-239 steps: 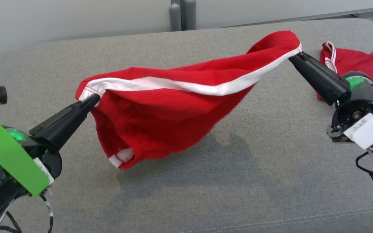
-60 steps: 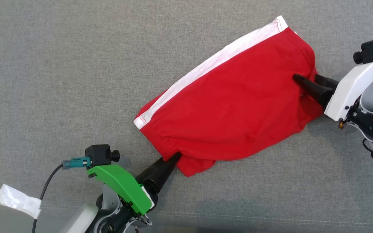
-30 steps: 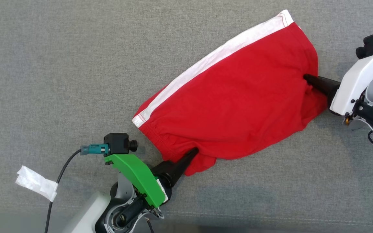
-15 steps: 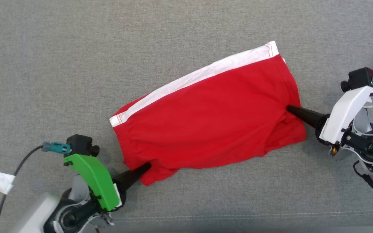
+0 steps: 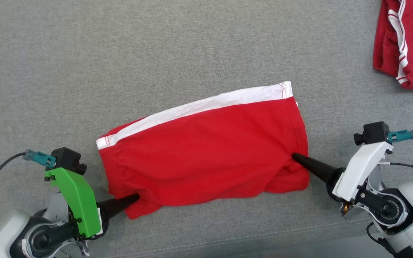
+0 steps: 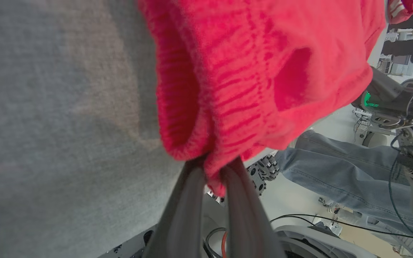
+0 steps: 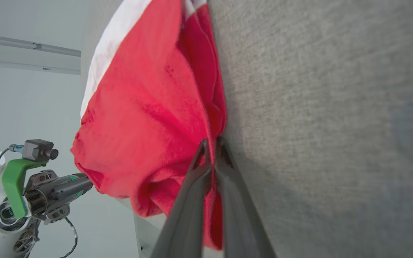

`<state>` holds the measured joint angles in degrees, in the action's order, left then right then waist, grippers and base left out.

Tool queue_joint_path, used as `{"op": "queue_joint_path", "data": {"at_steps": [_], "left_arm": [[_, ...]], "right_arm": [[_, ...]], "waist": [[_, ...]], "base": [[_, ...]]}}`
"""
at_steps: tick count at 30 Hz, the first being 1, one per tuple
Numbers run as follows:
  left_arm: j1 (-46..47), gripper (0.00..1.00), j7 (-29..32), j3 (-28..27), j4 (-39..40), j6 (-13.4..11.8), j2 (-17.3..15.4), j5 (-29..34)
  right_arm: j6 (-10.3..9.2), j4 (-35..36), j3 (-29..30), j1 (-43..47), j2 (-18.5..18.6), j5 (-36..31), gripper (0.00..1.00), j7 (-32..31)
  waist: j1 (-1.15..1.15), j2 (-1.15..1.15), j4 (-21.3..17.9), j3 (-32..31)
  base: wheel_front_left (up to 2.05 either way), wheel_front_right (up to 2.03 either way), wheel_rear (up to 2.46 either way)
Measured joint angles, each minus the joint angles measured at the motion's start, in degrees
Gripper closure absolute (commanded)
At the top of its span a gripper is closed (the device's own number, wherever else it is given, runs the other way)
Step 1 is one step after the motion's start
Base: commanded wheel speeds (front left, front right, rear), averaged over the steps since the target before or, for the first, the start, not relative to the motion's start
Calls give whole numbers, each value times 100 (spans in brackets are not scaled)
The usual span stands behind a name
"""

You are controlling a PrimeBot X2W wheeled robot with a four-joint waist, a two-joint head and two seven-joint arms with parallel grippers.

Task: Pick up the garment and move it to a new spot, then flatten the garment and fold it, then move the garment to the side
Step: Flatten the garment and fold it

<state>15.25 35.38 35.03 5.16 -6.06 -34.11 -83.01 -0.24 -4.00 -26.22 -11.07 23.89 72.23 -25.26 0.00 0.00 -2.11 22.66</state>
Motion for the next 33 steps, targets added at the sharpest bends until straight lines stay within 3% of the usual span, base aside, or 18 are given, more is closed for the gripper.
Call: {"op": "queue_joint_path", "data": {"at_steps": [6,7,8,9,10,14,18,21,25,33], "left_arm": [[155,100,198,3,-29,0,-186,4],[155,95,204,13,-33,0,-201,23],[156,58,233,32,-35,0,-221,69],[157,20,235,33,-37,0,-229,116],[159,0,233,34,-46,0,-240,168],[159,0,62,32,-103,0,-378,401],[135,0,-523,-45,67,-1,-724,1298],[43,0,-947,-186,203,-10,-765,1655],[-208,0,-1460,-285,321,-60,-531,1786],[-309,0,-2916,-709,404,-102,241,2502]], "right_arm": [[23,20,4,232,29,-122,100,229],[23,15,10,233,44,-170,42,269],[23,16,13,235,64,-201,0,293],[22,16,21,242,84,-215,0,308],[21,18,27,254,99,-215,0,315],[20,47,80,349,267,-245,0,363],[-60,63,386,362,458,-320,0,569],[-132,102,530,362,495,-320,0,650],[-241,45,547,363,521,-320,0,657],[-400,-374,354,353,533,-481,0,528]], "waist": [[0,0,-117,-39],[0,0,-121,-58],[0,0,-122,-80],[0,0,-120,-104],[0,0,-116,-130],[0,0,-79,-262],[0,0,-23,-473],[0,0,38,-587],[0,0,204,-668],[0,0,643,-777]], "base": [[0,0,0],[0,0,0],[0,0,0],[0,0,0],[0,0,0],[0,0,0],[0,0,0],[0,0,0],[0,0,0],[0,0,0]]}}
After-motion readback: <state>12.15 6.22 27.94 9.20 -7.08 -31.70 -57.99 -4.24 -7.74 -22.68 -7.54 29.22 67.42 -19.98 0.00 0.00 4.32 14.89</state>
